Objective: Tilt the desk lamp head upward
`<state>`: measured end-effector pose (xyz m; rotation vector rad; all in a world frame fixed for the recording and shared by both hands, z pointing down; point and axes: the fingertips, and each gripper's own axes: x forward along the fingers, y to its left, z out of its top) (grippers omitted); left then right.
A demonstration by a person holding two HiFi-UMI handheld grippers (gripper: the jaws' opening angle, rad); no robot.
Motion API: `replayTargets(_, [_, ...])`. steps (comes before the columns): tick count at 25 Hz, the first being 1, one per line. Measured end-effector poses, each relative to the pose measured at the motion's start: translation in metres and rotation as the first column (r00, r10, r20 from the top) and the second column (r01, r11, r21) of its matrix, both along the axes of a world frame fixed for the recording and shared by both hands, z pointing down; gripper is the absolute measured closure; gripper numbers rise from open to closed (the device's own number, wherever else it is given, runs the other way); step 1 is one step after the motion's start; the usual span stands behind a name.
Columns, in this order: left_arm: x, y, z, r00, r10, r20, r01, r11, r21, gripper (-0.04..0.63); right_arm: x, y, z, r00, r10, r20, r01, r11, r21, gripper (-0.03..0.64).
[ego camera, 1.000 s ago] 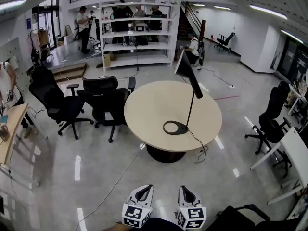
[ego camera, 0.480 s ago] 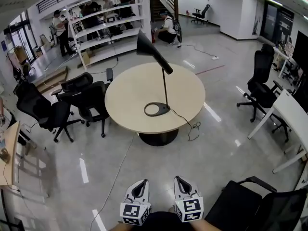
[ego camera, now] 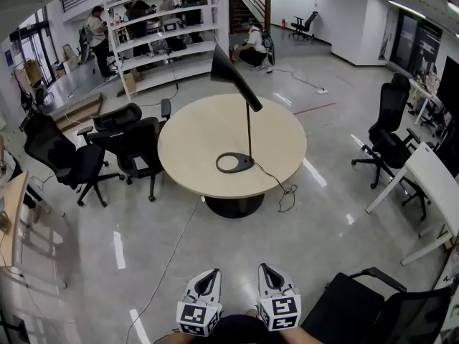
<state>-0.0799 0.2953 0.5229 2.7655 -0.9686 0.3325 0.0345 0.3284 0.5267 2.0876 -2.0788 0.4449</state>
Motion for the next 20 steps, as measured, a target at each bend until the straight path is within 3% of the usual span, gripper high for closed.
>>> replayTargets(20, [-0.02,-0.051,-0.01,1.0,-0.002,-0.016,0.002,1.0,0.021,0.548,-0.016,-0.05,-0.01,1.0,0.014,-0.022,-0.013,1.0,0.013,0.607])
